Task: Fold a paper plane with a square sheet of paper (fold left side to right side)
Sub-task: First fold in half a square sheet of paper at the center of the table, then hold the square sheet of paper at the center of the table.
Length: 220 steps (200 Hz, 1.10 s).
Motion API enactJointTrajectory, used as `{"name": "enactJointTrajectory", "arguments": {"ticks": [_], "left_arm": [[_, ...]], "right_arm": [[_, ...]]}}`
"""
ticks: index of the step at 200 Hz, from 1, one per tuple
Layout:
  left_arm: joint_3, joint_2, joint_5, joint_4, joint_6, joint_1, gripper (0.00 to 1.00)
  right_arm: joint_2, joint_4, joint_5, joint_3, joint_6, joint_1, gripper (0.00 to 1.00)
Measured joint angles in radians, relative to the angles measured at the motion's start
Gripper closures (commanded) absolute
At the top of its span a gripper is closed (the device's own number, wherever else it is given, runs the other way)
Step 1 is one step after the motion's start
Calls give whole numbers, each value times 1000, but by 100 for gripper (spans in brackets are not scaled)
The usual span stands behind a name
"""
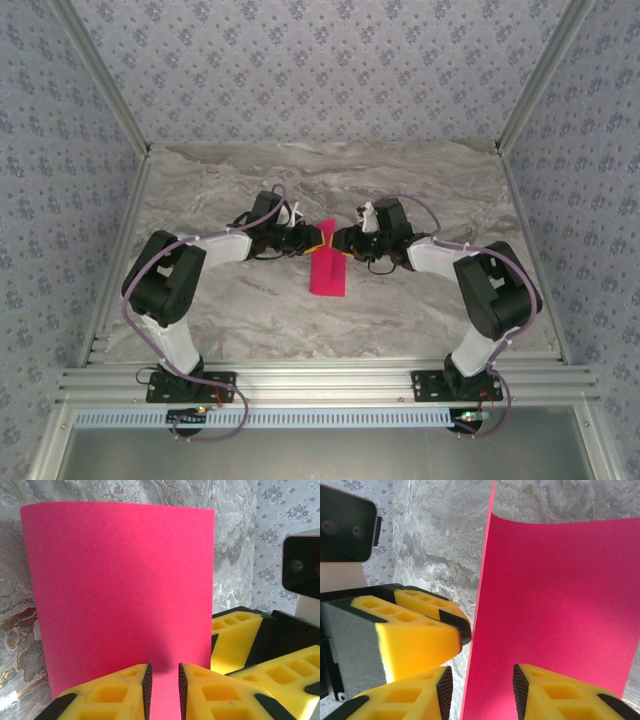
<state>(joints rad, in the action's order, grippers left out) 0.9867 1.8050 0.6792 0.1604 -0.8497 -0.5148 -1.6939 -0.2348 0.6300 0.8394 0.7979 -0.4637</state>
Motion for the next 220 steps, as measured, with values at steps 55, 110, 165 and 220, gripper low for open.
{"name": "enactJointTrajectory", "arguments": {"ticks": [55, 110, 165, 220], "left_arm": [[3, 3, -21, -29, 21, 0, 62], [6, -29, -123, -169, 93, -2, 48], [31, 2, -179, -238, 117, -38, 48], [104, 77, -222, -301, 146, -66, 58]], "right_arm": [[-47, 49, -13, 14, -5, -15, 93], [-95, 178, -86, 76, -83, -15, 90], [-121, 235, -122, 85, -117, -15, 88], [-122, 254, -134, 87, -141, -15, 72]]}}
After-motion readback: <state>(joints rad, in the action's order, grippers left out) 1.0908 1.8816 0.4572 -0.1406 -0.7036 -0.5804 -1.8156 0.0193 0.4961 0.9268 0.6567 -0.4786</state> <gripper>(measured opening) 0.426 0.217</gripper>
